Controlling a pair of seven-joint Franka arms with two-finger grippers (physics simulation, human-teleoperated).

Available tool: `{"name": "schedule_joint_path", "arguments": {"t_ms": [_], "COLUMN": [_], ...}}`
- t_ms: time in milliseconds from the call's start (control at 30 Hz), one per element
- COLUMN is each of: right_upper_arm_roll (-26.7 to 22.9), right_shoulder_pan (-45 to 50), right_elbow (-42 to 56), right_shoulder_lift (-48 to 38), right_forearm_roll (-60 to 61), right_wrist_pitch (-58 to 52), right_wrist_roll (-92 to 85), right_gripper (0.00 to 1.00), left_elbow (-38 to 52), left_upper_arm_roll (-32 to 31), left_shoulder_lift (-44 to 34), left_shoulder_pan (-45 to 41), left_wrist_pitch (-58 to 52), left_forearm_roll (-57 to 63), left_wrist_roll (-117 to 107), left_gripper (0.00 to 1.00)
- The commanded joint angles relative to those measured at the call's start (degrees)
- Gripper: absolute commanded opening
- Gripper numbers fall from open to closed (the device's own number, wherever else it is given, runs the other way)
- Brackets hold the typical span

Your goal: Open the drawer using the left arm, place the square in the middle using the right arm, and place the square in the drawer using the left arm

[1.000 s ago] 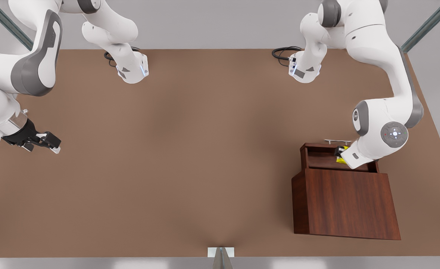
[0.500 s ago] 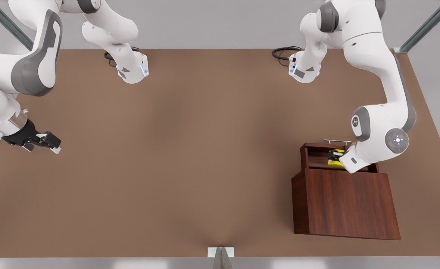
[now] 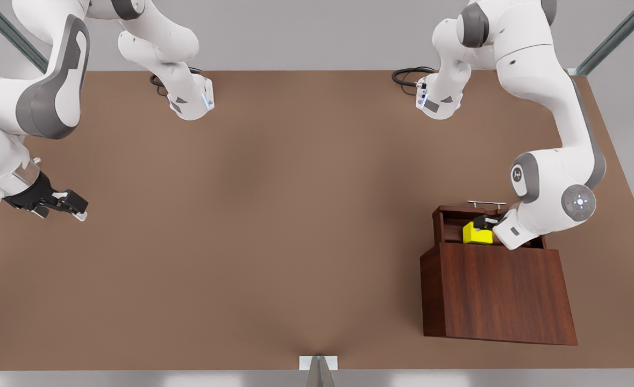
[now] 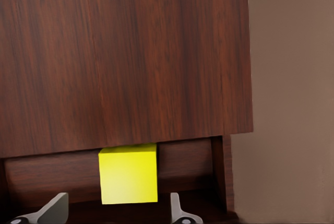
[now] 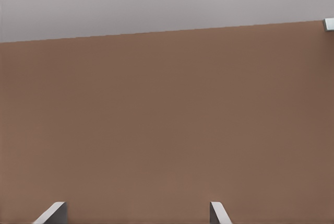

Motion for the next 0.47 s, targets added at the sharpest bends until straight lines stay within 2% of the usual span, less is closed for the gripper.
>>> {"name": "schedule_joint_path", "arguments": {"t_ms": [0, 100, 133, 167, 267, 300, 433], "right_upper_arm_roll": [0.00, 0.00, 0.00, 0.00, 0.08, 0.00, 0.00], "right_shoulder_pan": [0.03, 0.20, 0.29, 0.30, 0.12, 0.03, 0.03], "right_elbow": [-0.04, 0.05, 0.05, 0.05, 0.05, 0.05, 0.05], "right_shoulder_lift": [0.00, -0.09, -0.09, 0.00, 0.00, 0.17, 0.17], "right_forearm_roll": [0.00, 0.00, 0.00, -0.09, 0.00, -0.09, 0.00], "right_wrist_pitch": [0.00, 0.00, 0.00, 0.00, 0.00, 0.18, 1.23], "right_wrist_roll": [-0.03, -0.03, 0.06, 0.06, 0.06, -0.03, 0.06], "right_gripper": [1.00, 1.00, 1.00, 1.00, 1.00, 1.00, 1.00], "left_elbow": [1.22, 4.30, 4.39, 4.39, 9.83, 11.33, 11.51], "left_upper_arm_roll": [-0.11, -0.72, -5.52, -17.21, -34.02, -36.84, -37.02], "left_shoulder_lift": [0.25, -1.76, -3.08, -7.04, -8.89, -9.42, -9.77], "left_shoulder_pan": [-0.30, 0.40, 3.55, 12.42, 26.24, 28.44, 28.44], "left_wrist_pitch": [-0.13, -1.44, -2.59, -3.03, -5.58, -5.58, -5.67], "left_forearm_roll": [0.11, 1.16, 5.18, 12.76, 17.86, 18.65, 19.01], "left_wrist_roll": [-0.76, -2.08, -2.95, -5.59, -5.77, -5.86, -7.09], "left_gripper": [1.00, 1.00, 1.00, 1.00, 1.00, 1.00, 1.00]}}
